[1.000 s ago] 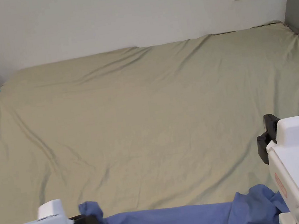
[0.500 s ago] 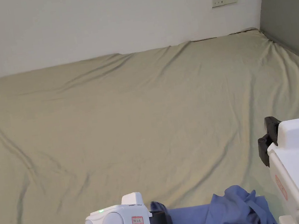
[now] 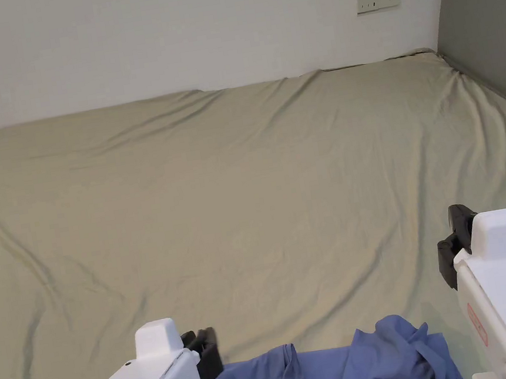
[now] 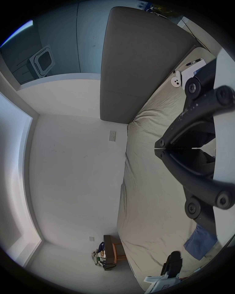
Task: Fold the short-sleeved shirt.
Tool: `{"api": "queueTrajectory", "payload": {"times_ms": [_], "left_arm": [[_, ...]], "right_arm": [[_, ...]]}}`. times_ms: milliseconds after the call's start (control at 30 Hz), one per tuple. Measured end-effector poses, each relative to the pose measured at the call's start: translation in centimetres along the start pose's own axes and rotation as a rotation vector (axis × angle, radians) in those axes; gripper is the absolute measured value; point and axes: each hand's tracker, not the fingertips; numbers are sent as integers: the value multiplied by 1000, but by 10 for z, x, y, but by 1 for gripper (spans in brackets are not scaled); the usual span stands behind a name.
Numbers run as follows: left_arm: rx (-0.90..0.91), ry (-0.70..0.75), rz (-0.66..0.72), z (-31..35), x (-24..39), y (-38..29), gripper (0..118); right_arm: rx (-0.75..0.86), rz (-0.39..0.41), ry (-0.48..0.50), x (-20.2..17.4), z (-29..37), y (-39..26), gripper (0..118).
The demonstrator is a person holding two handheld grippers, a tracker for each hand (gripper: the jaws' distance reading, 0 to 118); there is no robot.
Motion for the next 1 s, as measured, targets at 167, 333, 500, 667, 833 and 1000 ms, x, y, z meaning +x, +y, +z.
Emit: {"api": "queueTrajectory", "payload": {"times_ms": [167, 333, 500, 667, 833, 1000], "left_arm": [[-70, 16, -59, -14, 0, -22, 0], [-144, -6, -138, -37, 30, -51, 0], [-229, -88, -191, -53, 67, -75, 0], [-330, -143, -213, -70, 100, -98, 0], [-331, -177, -163, -65, 88, -83, 0], [-230, -307, 69, -30, 34, -28, 0]], "right_arm": [[-4, -4, 3, -1, -1, 0, 1], [-12, -4, 0, 3, -2, -1, 1], [-20, 6, -14, 12, -1, -4, 1], [-33, 4, -30, 20, -2, -5, 1], [-30, 7, -37, 23, 3, -5, 1], [-30, 8, -37, 22, 2, -4, 1]]}}
